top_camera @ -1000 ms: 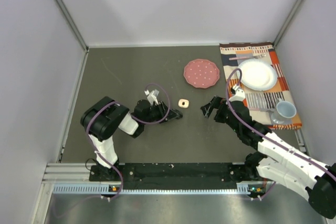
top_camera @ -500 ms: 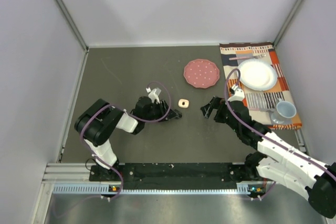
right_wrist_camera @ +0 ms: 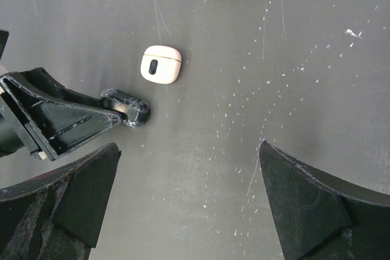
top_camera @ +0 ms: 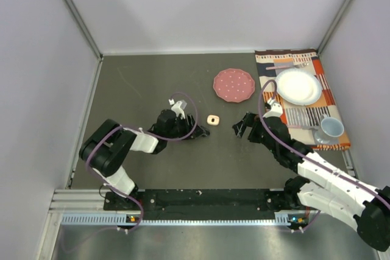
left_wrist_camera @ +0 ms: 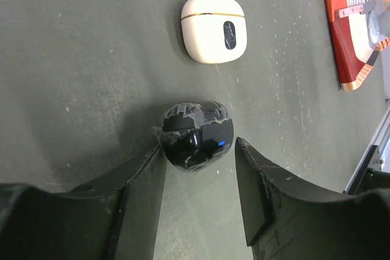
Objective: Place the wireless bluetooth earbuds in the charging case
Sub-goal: Place the charging case with the earbuds at the center of the board, then reset both arms
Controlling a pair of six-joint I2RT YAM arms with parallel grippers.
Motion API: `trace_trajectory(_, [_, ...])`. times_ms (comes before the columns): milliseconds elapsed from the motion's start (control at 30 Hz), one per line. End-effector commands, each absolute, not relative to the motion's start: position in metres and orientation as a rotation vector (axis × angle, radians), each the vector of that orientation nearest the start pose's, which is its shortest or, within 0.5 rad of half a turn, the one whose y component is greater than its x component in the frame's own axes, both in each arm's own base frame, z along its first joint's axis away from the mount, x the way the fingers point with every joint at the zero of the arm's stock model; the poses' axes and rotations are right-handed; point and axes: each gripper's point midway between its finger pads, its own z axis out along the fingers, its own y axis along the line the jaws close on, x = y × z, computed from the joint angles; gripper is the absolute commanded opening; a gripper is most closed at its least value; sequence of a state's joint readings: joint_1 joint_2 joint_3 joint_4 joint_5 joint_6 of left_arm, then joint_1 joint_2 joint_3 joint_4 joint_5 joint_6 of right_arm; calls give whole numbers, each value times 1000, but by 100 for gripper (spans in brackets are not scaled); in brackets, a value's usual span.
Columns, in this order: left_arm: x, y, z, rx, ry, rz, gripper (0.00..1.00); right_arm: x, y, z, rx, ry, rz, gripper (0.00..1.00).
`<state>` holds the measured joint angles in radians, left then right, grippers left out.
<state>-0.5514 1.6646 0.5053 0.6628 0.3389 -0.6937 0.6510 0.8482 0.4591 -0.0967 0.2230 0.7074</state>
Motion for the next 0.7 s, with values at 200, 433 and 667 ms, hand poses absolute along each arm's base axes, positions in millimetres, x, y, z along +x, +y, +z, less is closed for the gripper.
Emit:
trace_trajectory(200, [293,-245,34,89,2266,-829,62,261,176,155,201,2017,640,99])
trace_trajectory(433, [299,-214,61,70,2208,-639,63,260,174,149,200,2026,626,99])
trace_trajectory(667, [302,-164,113,22,2068,-392,97,261,163,135,150,2073,546,99])
